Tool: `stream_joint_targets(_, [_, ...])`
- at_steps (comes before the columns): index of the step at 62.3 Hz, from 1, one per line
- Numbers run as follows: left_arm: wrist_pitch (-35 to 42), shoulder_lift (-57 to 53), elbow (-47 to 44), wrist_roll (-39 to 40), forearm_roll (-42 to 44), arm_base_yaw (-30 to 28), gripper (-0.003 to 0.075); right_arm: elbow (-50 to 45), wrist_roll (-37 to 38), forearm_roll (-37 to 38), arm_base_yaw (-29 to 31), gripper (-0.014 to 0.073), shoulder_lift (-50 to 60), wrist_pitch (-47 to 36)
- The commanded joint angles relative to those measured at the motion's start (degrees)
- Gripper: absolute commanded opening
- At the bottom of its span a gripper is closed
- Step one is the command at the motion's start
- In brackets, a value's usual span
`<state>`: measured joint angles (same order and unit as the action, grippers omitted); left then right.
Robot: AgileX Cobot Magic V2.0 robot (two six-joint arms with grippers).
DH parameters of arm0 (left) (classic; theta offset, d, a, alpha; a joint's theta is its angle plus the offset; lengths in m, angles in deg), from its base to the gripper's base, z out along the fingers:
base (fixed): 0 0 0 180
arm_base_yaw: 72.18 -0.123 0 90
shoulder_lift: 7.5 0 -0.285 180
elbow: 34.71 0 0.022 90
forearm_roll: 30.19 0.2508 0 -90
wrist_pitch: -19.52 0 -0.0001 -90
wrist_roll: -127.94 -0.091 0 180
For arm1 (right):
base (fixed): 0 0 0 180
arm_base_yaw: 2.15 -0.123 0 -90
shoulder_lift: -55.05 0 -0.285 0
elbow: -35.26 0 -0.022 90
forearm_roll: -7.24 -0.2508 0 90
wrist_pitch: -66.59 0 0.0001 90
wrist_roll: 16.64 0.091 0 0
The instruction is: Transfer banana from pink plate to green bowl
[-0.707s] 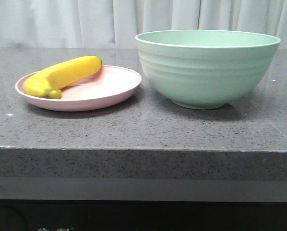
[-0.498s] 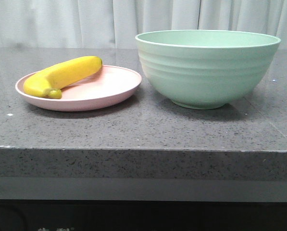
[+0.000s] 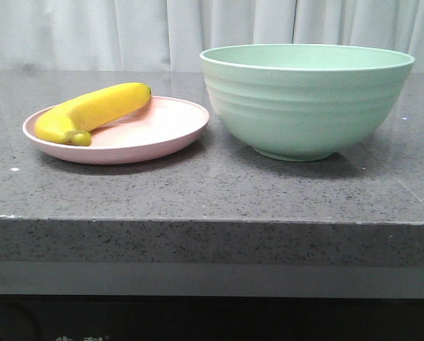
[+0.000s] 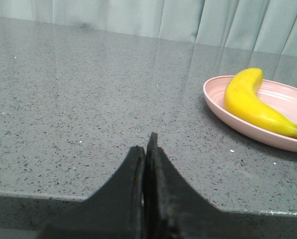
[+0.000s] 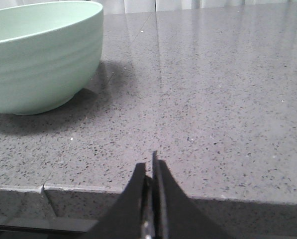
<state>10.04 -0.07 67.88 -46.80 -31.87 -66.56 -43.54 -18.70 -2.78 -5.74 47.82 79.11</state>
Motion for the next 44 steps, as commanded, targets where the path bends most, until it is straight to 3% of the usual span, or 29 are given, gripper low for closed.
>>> stream_joint_targets(1, [4.8, -1.3, -0.3, 0.6, -0.4, 0.0, -0.0018, 0.2, -0.4, 0.0, 0.4, -0.0069, 1.3, -5.0])
stream_joint_targets(33, [5.5, -1.3, -0.3, 0.6, -0.4, 0.0, -0.0018, 0.2, -0.4, 0.0, 0.4, -0.0069, 1.3, -5.0])
stream_joint_targets(44, [9.9, -1.0, 1.3, 0.6, -0.2, 0.0, -0.0018, 0.7, -0.4, 0.1, 0.4, -0.0069, 1.3, -7.1])
